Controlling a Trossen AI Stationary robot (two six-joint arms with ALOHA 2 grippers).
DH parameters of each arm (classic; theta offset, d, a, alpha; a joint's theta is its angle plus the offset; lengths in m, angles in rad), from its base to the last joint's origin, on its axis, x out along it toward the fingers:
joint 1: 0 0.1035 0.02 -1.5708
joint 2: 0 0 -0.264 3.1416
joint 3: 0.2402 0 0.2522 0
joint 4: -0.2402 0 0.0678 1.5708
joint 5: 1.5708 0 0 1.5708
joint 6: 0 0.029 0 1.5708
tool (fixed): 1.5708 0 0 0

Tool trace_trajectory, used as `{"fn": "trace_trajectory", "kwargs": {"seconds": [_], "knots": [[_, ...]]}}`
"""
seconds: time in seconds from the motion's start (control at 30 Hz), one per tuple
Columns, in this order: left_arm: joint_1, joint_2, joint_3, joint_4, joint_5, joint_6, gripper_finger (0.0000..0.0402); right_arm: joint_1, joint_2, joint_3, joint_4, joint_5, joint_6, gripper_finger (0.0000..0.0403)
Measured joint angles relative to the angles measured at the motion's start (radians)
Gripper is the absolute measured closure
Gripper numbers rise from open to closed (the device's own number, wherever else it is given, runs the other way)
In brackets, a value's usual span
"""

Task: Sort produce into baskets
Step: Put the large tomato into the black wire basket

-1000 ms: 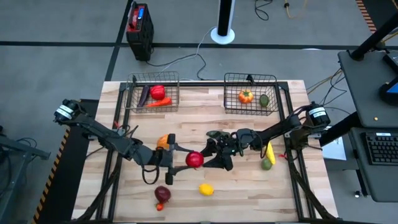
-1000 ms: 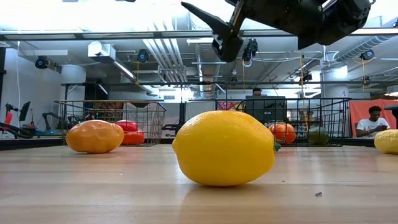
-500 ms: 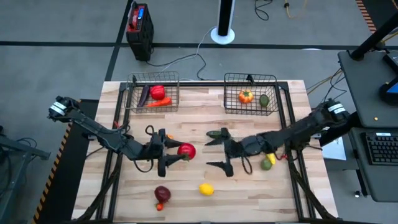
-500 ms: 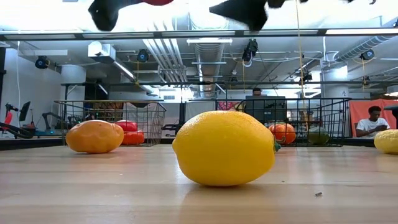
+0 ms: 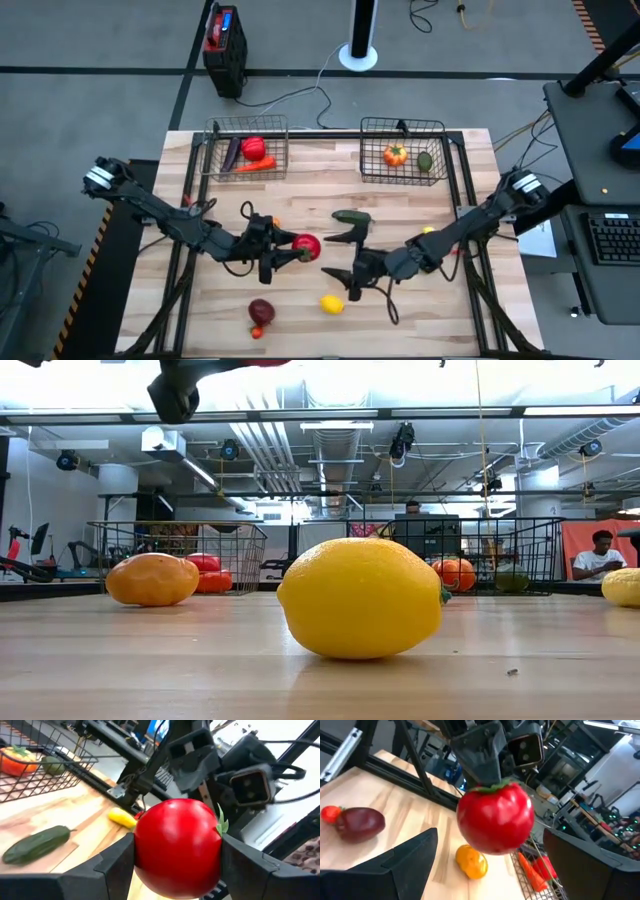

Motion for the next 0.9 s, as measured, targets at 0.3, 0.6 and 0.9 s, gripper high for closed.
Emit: {"fn": "trace_trajectory", "kwargs": {"seconds": [0.3, 0.6, 0.9], "knots": [[-0.002, 0.034, 0.0, 0.046, 0.027, 0.003, 0.0168, -0.016, 0.047, 0.064, 0.0, 0.025, 0.052, 0.0048], [-0.002, 0.037, 0.003, 0.107, 0.041, 0.028, 0.0168, -0.045, 0.051, 0.056, 0.0, -0.046, 0.109, 0.0048], [-0.001, 0.038, 0.003, 0.106, 0.043, 0.043, 0.0168, -0.047, 0.051, 0.056, 0.014, -0.049, 0.073, 0.0049]]}}
